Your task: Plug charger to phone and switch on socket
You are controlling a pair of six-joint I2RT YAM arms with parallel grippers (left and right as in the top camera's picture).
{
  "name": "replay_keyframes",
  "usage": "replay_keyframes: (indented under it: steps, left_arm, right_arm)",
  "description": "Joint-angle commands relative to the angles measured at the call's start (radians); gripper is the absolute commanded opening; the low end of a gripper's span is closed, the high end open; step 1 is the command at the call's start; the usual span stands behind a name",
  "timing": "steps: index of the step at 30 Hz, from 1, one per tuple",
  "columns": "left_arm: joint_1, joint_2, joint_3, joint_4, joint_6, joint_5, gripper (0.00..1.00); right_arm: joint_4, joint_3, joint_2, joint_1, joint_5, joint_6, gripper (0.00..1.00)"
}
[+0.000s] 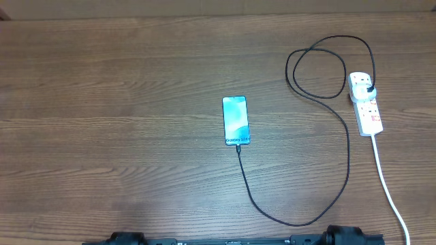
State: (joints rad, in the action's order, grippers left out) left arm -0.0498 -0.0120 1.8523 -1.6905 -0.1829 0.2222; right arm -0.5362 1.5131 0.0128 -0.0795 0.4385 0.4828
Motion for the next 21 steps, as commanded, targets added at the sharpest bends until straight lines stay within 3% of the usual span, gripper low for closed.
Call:
replay_keyframes:
  steps: [1, 21]
  left_arm:
    - [0.007, 0.007, -0.005, 0.002, 0.011, 0.014, 1.00]
    - [0.007, 0.007, -0.005, 0.002, 0.011, 0.014, 1.00]
  right_arm:
    - [-0.001, -0.004, -0.007, 0.007, 0.008, -0.021, 0.32]
    - [-0.007, 0.021, -0.007, 0.000, 0.008, -0.020, 0.46]
